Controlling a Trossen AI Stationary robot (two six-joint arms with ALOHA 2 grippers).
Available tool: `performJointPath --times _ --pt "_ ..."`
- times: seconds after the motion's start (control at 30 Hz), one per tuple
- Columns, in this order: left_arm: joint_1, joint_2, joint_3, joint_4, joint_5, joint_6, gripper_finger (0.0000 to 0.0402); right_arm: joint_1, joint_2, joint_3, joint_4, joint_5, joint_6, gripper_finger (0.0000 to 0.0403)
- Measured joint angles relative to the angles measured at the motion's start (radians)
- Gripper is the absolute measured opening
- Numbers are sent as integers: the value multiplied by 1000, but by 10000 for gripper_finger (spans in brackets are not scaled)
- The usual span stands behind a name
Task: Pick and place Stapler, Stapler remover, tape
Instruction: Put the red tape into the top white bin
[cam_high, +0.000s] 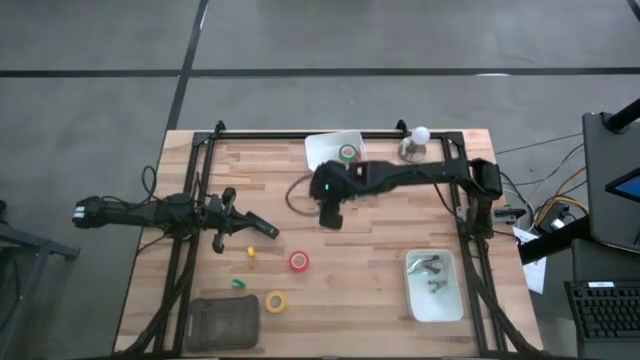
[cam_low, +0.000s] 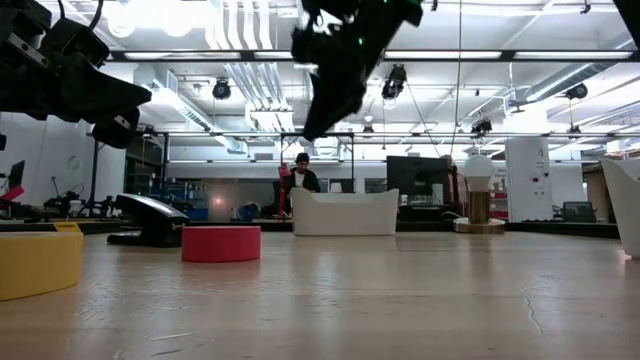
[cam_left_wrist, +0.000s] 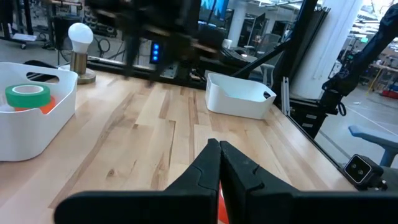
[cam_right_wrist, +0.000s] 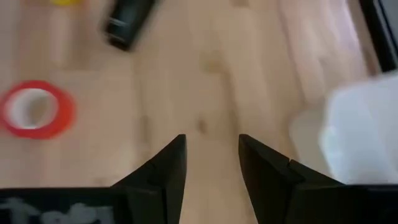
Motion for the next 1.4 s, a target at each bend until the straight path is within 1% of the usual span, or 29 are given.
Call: performJointPath --times 0.2,0.4,0.57,0.77,1.07,1.4 --pt "0 0 0 0 0 0 7 131 0 -3 90 -1 -8 156" --pt "0 0 0 0 0 0 7 197 49 -5 165 0 29 180" --pt "0 0 0 0 0 0 7 205 121 0 168 3 48 193" --pt "0 0 0 0 0 0 7 204 170 1 238 2 101 194" --pt "0 0 0 0 0 0 7 204 264 1 270 -16 154 196" --pt "0 0 0 0 0 0 7 216 265 -6 325 -23 201 196"
